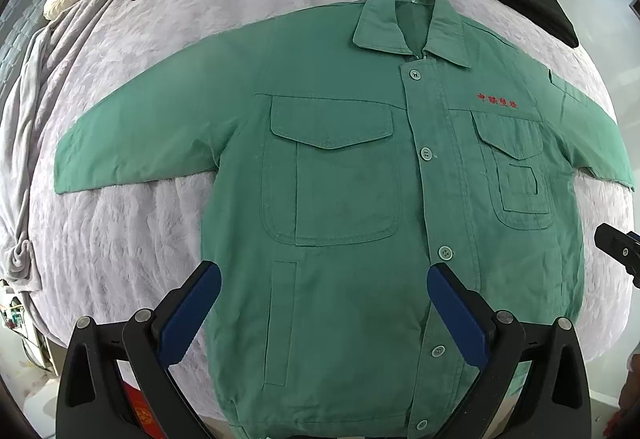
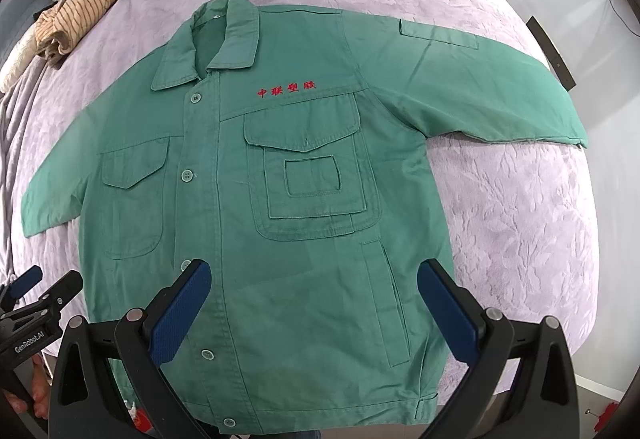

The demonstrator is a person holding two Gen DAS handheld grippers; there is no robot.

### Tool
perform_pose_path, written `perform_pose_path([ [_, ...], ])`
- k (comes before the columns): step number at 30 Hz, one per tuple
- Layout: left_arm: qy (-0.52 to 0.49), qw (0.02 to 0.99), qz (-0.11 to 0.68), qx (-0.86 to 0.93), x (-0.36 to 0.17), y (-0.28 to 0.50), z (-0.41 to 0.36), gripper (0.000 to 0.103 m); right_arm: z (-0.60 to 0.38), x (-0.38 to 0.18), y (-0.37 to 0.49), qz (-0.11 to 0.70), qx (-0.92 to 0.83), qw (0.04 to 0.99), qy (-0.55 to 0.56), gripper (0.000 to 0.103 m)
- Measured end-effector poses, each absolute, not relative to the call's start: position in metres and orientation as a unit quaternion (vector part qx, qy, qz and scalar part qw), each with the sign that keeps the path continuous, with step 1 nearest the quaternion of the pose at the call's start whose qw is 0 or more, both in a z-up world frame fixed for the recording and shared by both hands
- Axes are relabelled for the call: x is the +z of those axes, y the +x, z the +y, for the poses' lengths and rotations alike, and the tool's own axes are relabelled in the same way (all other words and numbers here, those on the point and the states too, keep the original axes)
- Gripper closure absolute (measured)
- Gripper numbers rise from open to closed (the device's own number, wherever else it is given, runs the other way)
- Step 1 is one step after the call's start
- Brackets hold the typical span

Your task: Fold large clothes

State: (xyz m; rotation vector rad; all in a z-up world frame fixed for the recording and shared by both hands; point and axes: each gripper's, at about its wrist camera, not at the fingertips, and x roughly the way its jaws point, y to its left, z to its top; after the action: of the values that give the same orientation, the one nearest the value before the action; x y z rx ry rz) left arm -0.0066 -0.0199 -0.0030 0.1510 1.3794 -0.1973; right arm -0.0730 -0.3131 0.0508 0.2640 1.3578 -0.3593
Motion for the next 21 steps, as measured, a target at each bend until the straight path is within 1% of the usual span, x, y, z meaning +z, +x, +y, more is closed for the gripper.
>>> perform_pose_path([
  [21,0.068,0.761,0.640,-0.084,-0.0066,-0.0049,-0.0170,0.000,-0.3123,0.0508,-0.0719,0.625,-0.164,0.754,0.121,0.000],
])
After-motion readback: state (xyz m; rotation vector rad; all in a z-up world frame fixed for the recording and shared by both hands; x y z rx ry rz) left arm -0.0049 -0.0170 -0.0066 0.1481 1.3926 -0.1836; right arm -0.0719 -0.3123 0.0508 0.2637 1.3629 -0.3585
